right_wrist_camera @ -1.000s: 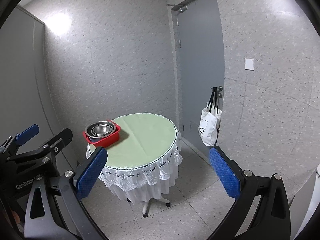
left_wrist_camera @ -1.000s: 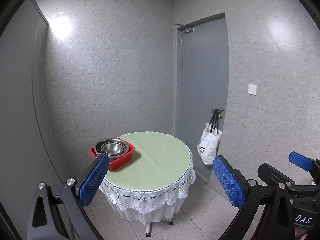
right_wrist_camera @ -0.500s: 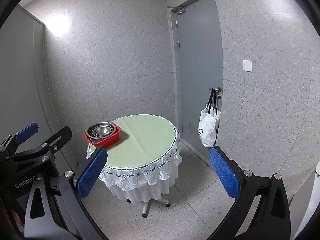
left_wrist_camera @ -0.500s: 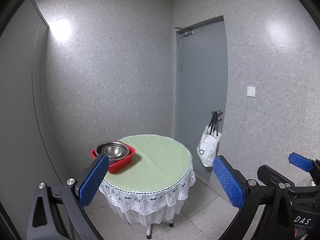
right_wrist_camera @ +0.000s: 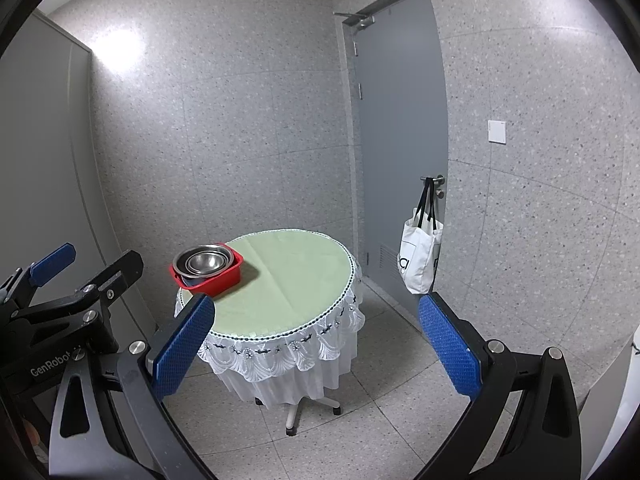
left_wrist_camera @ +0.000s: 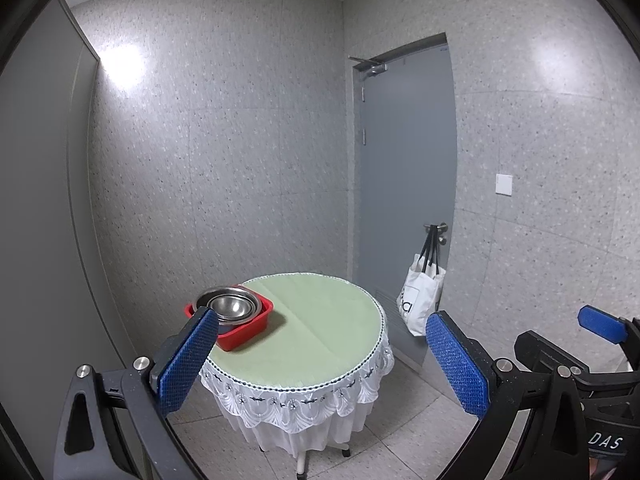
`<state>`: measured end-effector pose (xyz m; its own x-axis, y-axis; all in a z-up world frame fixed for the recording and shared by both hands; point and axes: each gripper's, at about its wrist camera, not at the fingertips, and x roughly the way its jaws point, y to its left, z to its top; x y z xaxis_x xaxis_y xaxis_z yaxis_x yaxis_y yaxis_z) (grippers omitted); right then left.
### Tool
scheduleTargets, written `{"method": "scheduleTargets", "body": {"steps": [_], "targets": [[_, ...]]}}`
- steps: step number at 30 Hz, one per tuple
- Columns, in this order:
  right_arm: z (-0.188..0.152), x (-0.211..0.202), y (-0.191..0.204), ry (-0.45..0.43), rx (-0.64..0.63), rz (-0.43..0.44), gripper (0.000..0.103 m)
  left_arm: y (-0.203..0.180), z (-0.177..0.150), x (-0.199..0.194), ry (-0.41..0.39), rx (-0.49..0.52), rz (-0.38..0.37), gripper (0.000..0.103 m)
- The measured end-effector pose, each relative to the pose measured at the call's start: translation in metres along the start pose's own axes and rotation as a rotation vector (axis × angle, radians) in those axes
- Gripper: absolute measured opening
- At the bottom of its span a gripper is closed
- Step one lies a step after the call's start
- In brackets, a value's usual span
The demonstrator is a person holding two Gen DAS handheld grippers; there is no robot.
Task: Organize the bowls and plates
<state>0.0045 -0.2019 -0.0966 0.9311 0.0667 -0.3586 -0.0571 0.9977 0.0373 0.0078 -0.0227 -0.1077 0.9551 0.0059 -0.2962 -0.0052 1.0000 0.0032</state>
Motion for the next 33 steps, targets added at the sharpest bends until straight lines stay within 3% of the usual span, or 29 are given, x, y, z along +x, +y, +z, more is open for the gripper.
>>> {"method": "scheduleTargets", "body": {"steps": [33], "targets": [[0.0031,0.0061,-0.006,0.004,0.008,0.002,0.103,-0.0062,-0.0082,0.0077,-0.012,0.005,0.007,0.103]]}}
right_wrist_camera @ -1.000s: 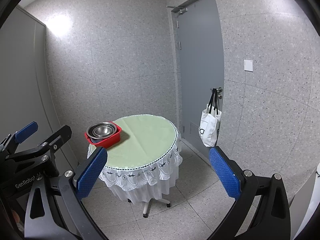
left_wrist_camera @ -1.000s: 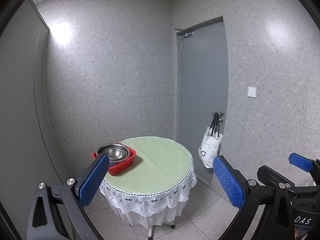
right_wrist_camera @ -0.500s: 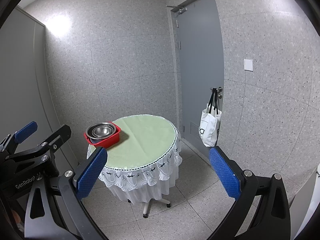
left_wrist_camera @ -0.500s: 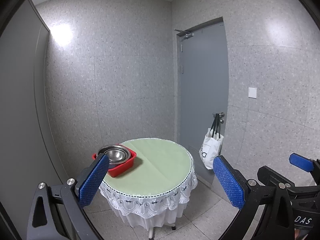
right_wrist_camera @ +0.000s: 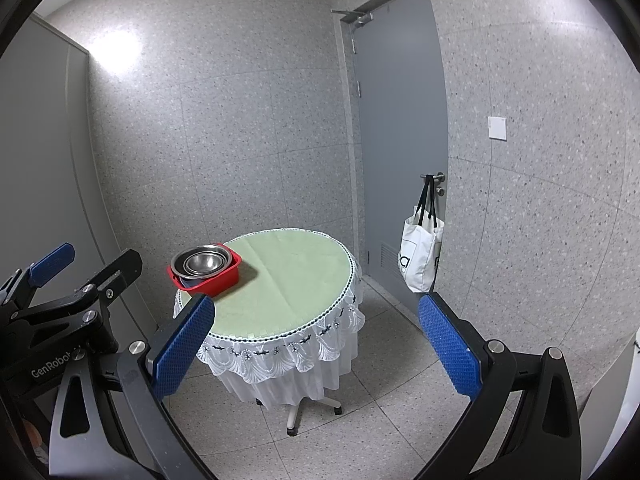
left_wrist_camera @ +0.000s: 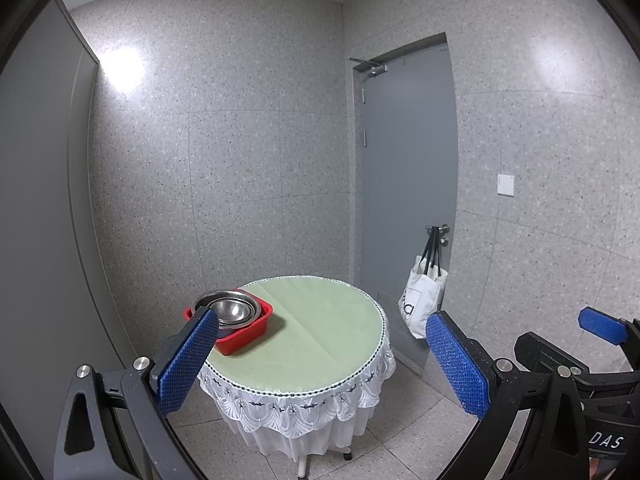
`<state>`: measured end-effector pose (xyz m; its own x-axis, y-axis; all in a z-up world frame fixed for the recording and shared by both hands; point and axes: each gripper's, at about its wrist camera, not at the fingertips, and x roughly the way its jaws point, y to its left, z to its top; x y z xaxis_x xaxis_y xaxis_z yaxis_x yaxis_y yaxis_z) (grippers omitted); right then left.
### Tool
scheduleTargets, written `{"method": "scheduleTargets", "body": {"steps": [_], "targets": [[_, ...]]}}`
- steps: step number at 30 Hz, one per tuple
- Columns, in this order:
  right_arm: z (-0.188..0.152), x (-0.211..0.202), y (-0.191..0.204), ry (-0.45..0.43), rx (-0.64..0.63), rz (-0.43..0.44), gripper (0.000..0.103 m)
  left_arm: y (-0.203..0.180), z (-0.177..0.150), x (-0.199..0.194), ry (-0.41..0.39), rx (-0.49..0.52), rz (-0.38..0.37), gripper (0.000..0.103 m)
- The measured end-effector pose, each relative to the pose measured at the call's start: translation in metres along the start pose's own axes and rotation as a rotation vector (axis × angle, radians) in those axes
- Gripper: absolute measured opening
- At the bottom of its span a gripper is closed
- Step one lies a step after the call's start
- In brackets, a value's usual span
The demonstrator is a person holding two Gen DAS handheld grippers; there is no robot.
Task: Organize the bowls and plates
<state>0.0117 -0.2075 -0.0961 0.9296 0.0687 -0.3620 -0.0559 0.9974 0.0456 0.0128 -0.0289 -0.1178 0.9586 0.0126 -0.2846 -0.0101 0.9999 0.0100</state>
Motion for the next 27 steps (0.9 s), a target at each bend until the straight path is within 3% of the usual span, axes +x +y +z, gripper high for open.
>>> {"method": "scheduleTargets", "body": {"steps": [27], "targets": [[0.001,0.006,0.002,0.008,0.014,-0.019,0.103,0.006,0.0,0.012,0.006,0.009,-0.015,0.103]]}}
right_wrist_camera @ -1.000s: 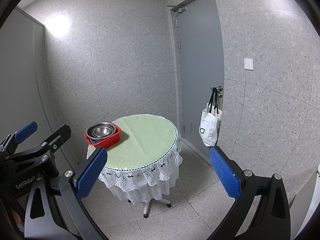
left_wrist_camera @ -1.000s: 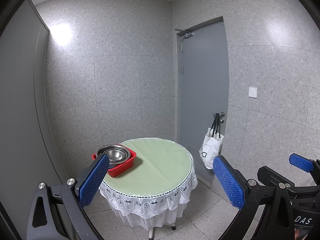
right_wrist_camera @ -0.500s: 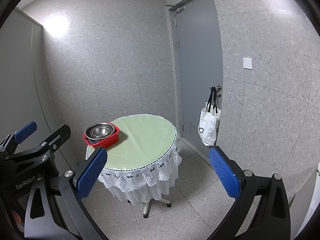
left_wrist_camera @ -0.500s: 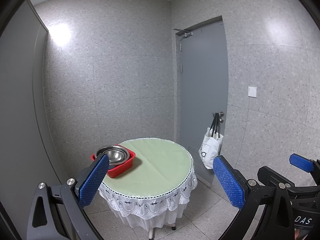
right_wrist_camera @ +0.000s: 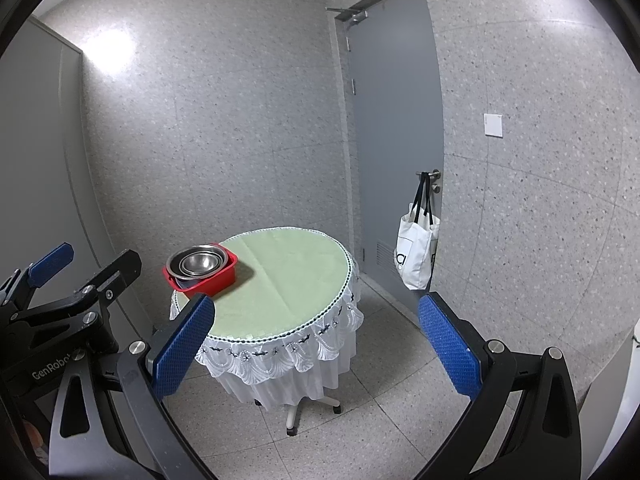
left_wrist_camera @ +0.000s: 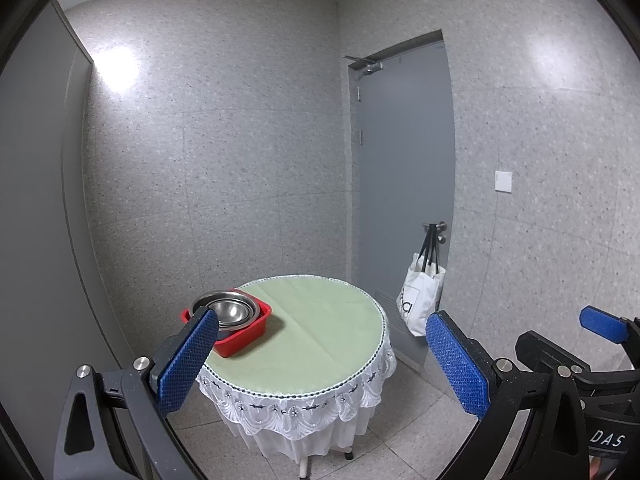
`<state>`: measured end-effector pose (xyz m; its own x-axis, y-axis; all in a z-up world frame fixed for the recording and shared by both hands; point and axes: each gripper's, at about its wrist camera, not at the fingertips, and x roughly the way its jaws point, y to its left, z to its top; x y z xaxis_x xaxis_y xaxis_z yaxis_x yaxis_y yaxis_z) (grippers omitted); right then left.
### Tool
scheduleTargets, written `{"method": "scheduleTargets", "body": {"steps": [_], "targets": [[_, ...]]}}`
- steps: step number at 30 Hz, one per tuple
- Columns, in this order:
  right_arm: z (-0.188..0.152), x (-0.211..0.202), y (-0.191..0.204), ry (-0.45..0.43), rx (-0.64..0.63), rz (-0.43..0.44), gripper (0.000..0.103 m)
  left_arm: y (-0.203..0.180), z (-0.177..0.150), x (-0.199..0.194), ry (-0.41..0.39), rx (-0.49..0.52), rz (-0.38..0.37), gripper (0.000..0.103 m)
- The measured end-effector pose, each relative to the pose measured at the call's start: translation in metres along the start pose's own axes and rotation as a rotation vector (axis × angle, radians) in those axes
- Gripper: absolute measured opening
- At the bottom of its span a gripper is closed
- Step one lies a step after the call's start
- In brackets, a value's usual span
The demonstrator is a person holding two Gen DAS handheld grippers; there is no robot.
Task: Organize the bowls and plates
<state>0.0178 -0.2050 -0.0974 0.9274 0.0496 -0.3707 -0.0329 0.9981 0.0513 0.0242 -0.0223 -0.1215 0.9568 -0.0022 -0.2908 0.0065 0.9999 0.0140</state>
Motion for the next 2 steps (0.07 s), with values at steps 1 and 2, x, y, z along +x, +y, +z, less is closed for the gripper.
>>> {"method": "scheduleTargets", "body": {"steps": [1,2], "targets": [[-0.0002,0.0003,0.0,0.001,0.003,-0.001,0.103,0.0008,0.0001,0.0007,0.001,0.001,-0.001,0.103],[-0.0003,0.0017,-0.0003,0.003,0.006,0.0,0.103,0.0015,0.0003,0.0016,0.002,0.003,-0.001,0.103]]}}
